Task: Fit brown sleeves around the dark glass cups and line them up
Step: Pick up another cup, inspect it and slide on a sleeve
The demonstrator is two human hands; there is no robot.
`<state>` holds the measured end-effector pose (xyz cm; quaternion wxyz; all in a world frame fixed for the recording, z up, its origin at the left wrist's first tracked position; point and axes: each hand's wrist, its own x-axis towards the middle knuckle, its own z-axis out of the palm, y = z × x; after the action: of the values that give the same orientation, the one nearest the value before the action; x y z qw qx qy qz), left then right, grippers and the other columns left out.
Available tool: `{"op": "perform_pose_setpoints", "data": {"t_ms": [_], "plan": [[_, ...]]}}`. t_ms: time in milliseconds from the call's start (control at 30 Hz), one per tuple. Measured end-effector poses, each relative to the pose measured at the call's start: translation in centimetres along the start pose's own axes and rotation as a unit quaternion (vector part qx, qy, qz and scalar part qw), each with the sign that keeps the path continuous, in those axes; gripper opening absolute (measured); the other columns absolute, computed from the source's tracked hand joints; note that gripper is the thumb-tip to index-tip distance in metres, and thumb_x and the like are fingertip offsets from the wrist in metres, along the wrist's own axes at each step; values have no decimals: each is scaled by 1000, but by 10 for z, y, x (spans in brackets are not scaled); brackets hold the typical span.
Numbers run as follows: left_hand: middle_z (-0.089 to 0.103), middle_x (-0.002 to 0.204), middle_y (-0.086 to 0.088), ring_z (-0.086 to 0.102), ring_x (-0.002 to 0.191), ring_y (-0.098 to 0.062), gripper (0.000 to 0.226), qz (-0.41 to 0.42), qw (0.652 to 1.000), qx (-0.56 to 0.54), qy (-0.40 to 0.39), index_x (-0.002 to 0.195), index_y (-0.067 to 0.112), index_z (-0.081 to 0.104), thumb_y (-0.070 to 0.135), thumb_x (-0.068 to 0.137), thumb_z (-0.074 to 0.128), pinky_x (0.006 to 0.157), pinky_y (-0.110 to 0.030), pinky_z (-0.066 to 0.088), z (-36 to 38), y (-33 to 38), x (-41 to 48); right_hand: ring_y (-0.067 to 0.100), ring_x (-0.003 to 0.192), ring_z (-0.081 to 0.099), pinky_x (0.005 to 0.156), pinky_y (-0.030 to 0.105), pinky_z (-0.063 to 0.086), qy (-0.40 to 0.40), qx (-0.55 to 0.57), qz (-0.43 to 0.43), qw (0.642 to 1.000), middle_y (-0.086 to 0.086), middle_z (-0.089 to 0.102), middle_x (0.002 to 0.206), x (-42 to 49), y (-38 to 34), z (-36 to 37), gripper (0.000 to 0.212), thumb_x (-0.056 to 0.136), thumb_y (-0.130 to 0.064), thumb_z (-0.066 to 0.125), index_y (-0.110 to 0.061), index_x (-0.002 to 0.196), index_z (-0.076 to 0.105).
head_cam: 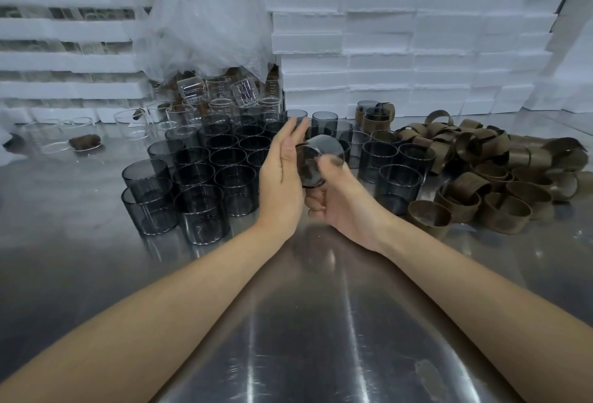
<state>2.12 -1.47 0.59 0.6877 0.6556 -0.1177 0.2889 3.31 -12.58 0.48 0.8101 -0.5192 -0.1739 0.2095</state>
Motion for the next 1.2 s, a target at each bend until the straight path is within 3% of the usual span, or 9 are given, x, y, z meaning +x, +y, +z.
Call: {"op": "perform_pose_setpoints", "data": {"t_ms": [133, 333, 467, 533, 633, 800, 967, 1067, 1200], "plan": [[55, 141, 2, 50, 131, -5, 37, 8, 1000, 10, -24, 143, 19, 40, 18, 108, 28, 112, -27, 38, 0, -4, -2, 14, 78, 64, 63, 28, 52, 98, -144, -122, 977, 7, 62, 108, 3, 2, -5, 64, 73, -22, 82, -30, 115, 35], [36, 154, -4, 29, 146, -13, 53, 74, 993, 82, -47, 142, 7, 45, -15, 94, 33, 121, -30, 24, 3, 4, -8, 19, 104, 63, 92, 39, 52, 193, -335, -223, 895, 6, 60, 112, 5, -1, -14, 64, 72, -2, 82, -18, 118, 40], [21, 160, -10, 8, 151, -25, 50, 205, 883, 362, -216, 147, 0, 34, 15, 99, 37, 123, -45, 11, 4, 7, -11, 4, 79, 55, 77, 20, 48, 203, -463, -268, 820, -1, 56, 88, 4, 2, -9, 9, 97, -12, 54, -20, 96, 52], [4, 164, -8, -6, 152, -24, 57, 180, 849, 442, -227, 152, 3, 22, 27, 101, 29, 123, -45, 9, 9, 8, -15, 1, 80, 50, 77, 16, 46, 209, -478, -257, 813, 3, 51, 95, 3, 0, -12, 15, 100, -3, 45, -7, 110, 55], [-11, 163, -8, -11, 151, -25, 62, 148, 857, 452, -198, 155, 6, 8, 31, 102, 27, 124, -42, 8, 11, 12, -18, 4, 92, 50, 81, 14, 42, 188, -409, -230, 863, -2, 51, 108, 2, 2, -14, 39, 92, 12, 47, 1, 129, 49], [-16, 163, -5, 20, 147, -23, 84, 69, 903, 392, -159, 155, 17, -11, 34, 99, 49, 110, -26, 28, 10, 10, -15, 29, 81, 48, 75, 33, 46, 145, -388, -247, 876, 22, 55, 93, -1, -4, -5, 13, 90, 9, 51, 4, 101, 56], [25, 160, 4, 39, 132, -5, 99, -61, 957, 247, -140, 156, 26, -8, 35, 90, 66, 86, 4, 26, 2, 5, -2, 35, 106, 56, 91, 44, 51, 102, -387, -243, 883, 20, 57, 111, -2, -3, -3, 40, 76, 21, 60, -4, 107, 57], [44, 149, 6, 48, 127, -3, 108, -125, 974, 123, -142, 156, 28, 10, 41, 75, 79, 100, -13, 36, -4, 2, 6, 20, 103, 62, 79, 37, 59, 77, -356, -234, 902, 12, 60, 110, -6, -6, -2, 56, 68, 24, 66, -18, 103, 56], [55, 137, 6, 55, 125, -11, 110, -201, 966, -61, -151, 152, 30, 26, 50, 59, 80, 109, -38, 43, -5, 3, 10, 22, 99, 62, 81, 60, 52, 60, -248, -192, 948, 20, 60, 109, -5, -13, -3, 63, 58, 23, 64, -17, 103, 50]]}}
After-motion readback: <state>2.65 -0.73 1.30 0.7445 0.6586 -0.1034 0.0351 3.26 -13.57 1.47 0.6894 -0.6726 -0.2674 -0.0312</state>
